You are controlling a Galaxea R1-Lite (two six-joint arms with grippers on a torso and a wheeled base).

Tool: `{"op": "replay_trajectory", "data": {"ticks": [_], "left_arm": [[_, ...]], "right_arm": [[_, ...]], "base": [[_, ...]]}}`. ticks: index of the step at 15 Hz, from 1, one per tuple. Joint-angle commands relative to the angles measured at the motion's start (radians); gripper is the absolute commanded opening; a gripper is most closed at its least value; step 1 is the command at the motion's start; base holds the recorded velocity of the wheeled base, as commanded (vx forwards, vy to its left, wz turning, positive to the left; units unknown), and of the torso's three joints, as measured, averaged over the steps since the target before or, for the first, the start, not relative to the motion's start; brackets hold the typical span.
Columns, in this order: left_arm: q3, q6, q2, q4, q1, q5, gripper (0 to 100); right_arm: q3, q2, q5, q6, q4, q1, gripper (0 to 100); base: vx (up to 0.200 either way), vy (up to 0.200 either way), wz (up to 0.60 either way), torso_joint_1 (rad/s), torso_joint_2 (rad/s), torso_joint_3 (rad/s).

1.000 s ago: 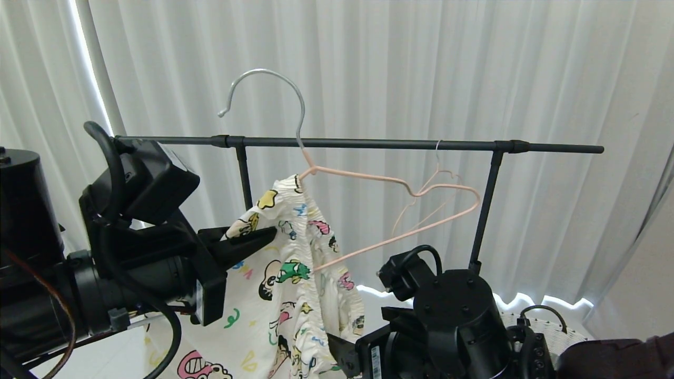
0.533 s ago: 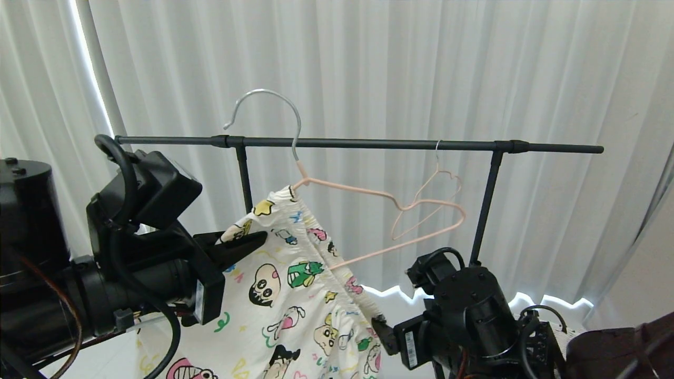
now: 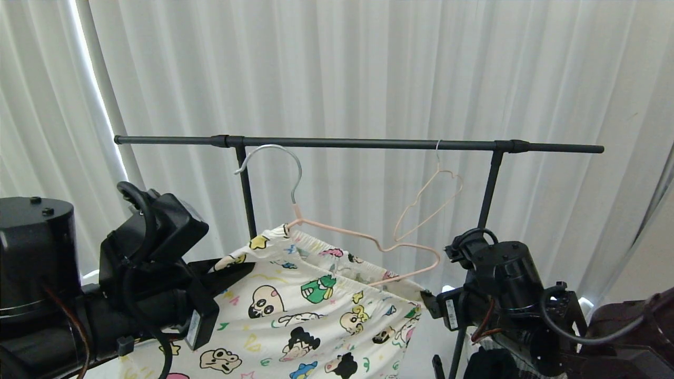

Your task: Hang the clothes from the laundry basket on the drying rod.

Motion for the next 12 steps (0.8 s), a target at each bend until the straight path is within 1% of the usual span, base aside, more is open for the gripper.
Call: {"op": "replay_trajectory", "data": {"ticks": [1, 4, 6, 7, 9, 10, 12], "left_arm": [[0.033, 0.007, -0.003, 0.001, 0.021, 0.002, 0], [0.075, 0.084, -0.004, -0.001, 0.067, 0.002, 0], [0.112, 0.096, -0.017, -0.018, 0.071, 0.002, 0], [0.136, 0.135, -0.017, -0.027, 0.076, 0.003, 0], [0.170, 0.215, -0.012, -0.033, 0.102, 0.011, 0], [0.173, 0.224, -0.010, -0.033, 0.100, 0.014, 0], [0.167, 0.225, -0.001, -0.033, 0.099, 0.015, 0]], "right_arm": [[0.002, -0.019, -0.001, -0.004, 0.001, -0.025, 100], [0.004, -0.036, 0.002, -0.016, 0.001, -0.039, 100], [0.005, -0.048, 0.005, -0.031, 0.001, -0.052, 100], [0.005, -0.065, 0.021, -0.040, 0.004, -0.059, 100], [0.004, -0.120, 0.087, -0.066, 0.024, -0.059, 100], [0.001, -0.151, 0.108, -0.102, 0.052, -0.059, 100], [-0.001, -0.202, 0.137, -0.142, 0.090, -0.057, 100]], "base": [[0.000, 0.000, 0.00, 0.000, 0.00, 0.000], [0.000, 0.000, 0.00, 0.000, 0.00, 0.000], [0.000, 0.000, 0.00, 0.000, 0.00, 0.000], [0.000, 0.000, 0.00, 0.000, 0.00, 0.000], [0.000, 0.000, 0.00, 0.000, 0.00, 0.000], [0.000, 0.000, 0.00, 0.000, 0.00, 0.000], [0.000, 0.000, 0.00, 0.000, 0.00, 0.000]]}}
